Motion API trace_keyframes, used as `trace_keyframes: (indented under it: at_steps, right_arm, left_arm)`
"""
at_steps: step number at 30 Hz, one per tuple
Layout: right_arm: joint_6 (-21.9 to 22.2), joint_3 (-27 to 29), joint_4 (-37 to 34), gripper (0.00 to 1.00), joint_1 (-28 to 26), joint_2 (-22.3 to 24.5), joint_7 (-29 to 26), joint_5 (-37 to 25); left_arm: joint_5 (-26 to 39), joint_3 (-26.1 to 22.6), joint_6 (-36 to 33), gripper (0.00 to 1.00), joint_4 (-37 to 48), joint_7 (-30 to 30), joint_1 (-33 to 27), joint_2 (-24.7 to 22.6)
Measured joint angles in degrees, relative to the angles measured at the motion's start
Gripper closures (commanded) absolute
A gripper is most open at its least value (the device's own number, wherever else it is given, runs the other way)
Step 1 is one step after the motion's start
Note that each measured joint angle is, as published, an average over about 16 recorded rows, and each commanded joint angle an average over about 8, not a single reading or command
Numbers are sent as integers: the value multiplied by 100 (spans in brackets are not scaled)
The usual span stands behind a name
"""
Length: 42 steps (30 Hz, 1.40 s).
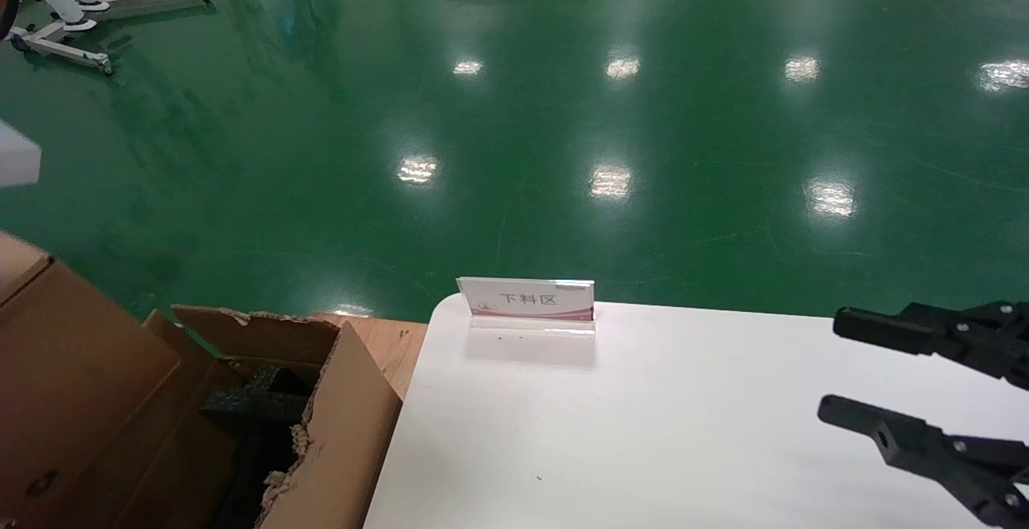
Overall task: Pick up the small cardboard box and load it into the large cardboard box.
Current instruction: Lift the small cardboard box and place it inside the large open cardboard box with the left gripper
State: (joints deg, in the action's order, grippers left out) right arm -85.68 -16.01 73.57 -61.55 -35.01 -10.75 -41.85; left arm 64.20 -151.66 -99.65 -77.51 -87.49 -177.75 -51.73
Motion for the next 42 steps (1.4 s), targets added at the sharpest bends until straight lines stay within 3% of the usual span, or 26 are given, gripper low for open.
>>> trace_keyframes:
  at_steps: [22,42]
  right_arm:
    - [0,0,0,0,0,0,0,0]
    - [0,0,0,0,0,0,0,0]
  left_arm:
    - [-161,-877,91,100,768,170,66,1303]
    - [-52,-890,770,100,1417,811,715,2045]
